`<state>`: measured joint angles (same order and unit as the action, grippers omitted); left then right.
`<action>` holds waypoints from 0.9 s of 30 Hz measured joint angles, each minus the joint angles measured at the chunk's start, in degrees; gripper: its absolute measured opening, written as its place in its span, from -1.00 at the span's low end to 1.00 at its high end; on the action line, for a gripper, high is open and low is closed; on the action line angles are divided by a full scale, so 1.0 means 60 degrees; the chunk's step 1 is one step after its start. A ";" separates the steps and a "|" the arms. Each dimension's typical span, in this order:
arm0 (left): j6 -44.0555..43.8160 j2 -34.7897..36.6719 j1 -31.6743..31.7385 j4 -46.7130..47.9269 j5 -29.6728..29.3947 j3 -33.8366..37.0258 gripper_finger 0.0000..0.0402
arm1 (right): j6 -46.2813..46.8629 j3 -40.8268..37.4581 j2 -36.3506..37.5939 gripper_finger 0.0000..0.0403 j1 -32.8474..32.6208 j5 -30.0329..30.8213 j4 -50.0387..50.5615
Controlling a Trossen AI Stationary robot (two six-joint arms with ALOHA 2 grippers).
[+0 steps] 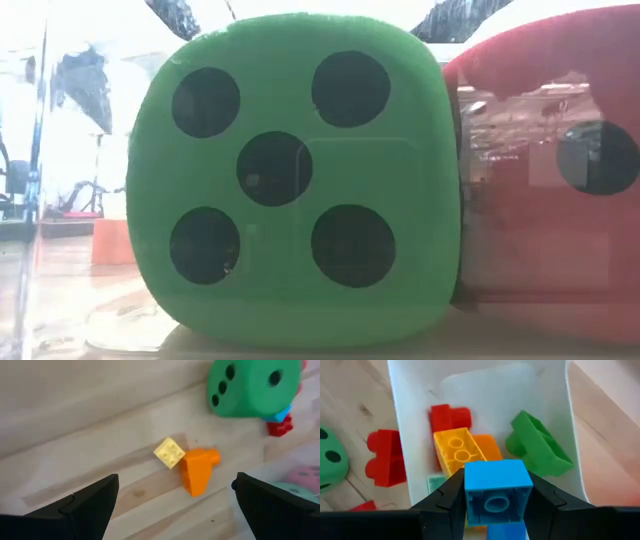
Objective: Pick & Place Toys
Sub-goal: Put the blue game piece into the white bin
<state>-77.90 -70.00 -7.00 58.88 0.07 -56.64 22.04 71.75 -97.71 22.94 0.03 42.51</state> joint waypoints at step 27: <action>0.0036 -0.1449 -0.0049 -0.1414 0.0599 0.0590 0.92 | -0.0773 -0.0161 -0.0718 -0.33 0.0171 -0.0318 -0.0284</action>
<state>-77.68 -78.70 -7.29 50.40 3.66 -53.10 17.40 70.78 -102.02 23.97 -1.88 40.81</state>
